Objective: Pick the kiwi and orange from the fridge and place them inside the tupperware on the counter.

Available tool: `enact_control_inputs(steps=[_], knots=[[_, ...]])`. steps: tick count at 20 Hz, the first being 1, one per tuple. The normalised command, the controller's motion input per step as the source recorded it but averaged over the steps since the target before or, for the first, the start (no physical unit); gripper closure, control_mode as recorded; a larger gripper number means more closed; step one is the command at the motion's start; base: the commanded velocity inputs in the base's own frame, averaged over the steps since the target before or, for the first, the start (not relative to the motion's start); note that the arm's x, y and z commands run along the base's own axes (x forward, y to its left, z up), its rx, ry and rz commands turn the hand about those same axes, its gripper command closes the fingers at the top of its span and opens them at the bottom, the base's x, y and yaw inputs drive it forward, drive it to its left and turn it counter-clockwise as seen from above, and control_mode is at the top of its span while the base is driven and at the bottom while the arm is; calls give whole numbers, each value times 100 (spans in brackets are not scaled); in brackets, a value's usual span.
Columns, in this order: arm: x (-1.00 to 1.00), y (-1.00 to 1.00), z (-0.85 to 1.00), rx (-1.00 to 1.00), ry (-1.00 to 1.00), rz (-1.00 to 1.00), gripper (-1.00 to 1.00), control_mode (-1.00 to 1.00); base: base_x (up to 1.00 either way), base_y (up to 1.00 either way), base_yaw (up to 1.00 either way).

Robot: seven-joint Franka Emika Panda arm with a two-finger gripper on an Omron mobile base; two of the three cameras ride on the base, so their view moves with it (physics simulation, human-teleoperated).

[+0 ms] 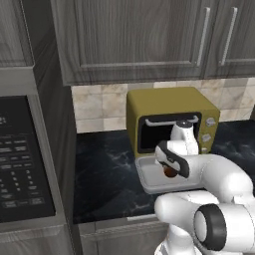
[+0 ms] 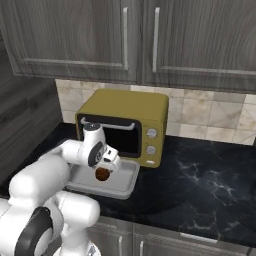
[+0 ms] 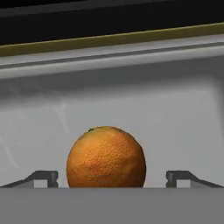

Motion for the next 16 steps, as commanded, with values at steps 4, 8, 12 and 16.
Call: enact_control_inputs(steps=[4,8,12,16], knots=[[-30,0,56,-20,-41,-5,-100,-100,0,0,0],[-30,0,72,-12,-21,0,-100,-100,0,0,0],[-37,0,74,0,0,0,-100,-100,0,0,0],[-59,3,66,0,0,0,-100,-100,0,0,0]])
